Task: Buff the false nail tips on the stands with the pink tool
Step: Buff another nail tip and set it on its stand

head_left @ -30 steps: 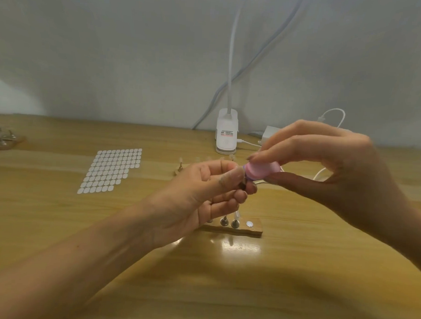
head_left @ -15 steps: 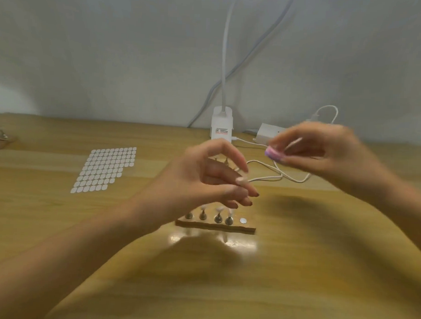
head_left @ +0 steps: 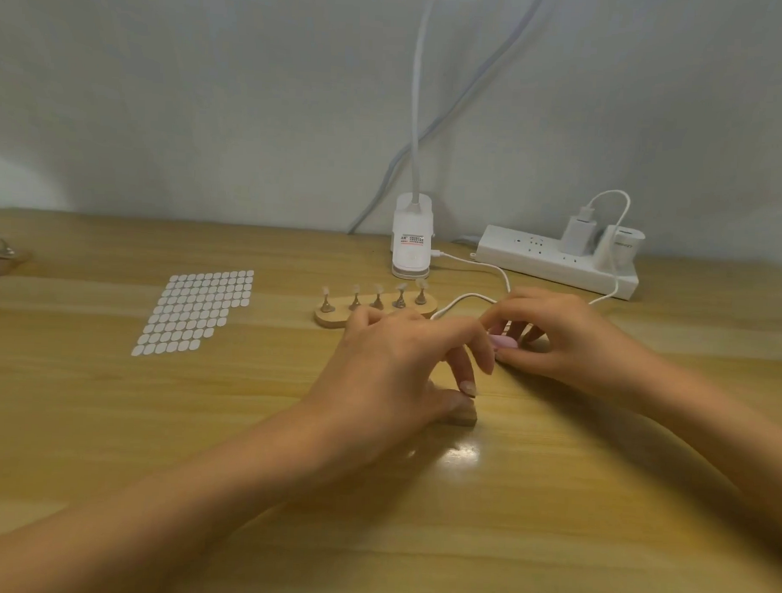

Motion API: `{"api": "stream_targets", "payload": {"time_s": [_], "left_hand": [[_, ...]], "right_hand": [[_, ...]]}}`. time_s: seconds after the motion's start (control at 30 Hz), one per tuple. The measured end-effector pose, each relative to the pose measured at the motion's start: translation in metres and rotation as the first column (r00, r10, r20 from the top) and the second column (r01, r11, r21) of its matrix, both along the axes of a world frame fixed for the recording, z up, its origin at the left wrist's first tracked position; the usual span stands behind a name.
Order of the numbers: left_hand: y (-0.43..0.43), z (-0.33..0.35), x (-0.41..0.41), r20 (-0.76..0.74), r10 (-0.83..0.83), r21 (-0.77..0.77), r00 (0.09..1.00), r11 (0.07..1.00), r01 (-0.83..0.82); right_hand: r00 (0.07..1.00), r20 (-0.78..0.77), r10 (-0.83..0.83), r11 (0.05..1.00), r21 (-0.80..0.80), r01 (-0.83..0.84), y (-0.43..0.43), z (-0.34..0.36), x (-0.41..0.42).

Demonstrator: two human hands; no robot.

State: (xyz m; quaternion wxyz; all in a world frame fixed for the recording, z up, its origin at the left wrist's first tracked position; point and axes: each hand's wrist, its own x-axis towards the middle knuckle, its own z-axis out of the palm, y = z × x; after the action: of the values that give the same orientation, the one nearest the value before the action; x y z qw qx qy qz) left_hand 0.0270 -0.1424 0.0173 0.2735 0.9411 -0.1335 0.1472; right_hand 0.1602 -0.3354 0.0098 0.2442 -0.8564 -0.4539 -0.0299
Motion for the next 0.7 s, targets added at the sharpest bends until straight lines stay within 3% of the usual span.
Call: {"api": "stream_targets", "payload": {"time_s": [0.27,0.5,0.6,0.7], "left_hand": [[0.004,-0.005,0.0,-0.079,-0.001,-0.068,0.997,0.998,-0.005],[0.003,-0.002,0.0,0.014,0.028,0.145,1.0,0.989,-0.029],[0.018,0.011,0.004,-0.133,0.001,0.292,0.991,0.956,0.039],[0.046,0.026,0.002,-0.367,-0.011,0.28,0.93,0.952,0.122]], "right_hand": [[0.999,-0.043,-0.008,1.0,-0.03,0.006,0.0,0.002,-0.003],[0.999,-0.048,0.011,1.0,-0.005,-0.011,0.001,0.001,-0.002],[0.998,-0.063,0.02,1.0,0.017,-0.019,0.001,0.003,-0.004],[0.996,-0.072,0.042,0.999,0.013,-0.042,0.001,0.005,-0.006]]}}
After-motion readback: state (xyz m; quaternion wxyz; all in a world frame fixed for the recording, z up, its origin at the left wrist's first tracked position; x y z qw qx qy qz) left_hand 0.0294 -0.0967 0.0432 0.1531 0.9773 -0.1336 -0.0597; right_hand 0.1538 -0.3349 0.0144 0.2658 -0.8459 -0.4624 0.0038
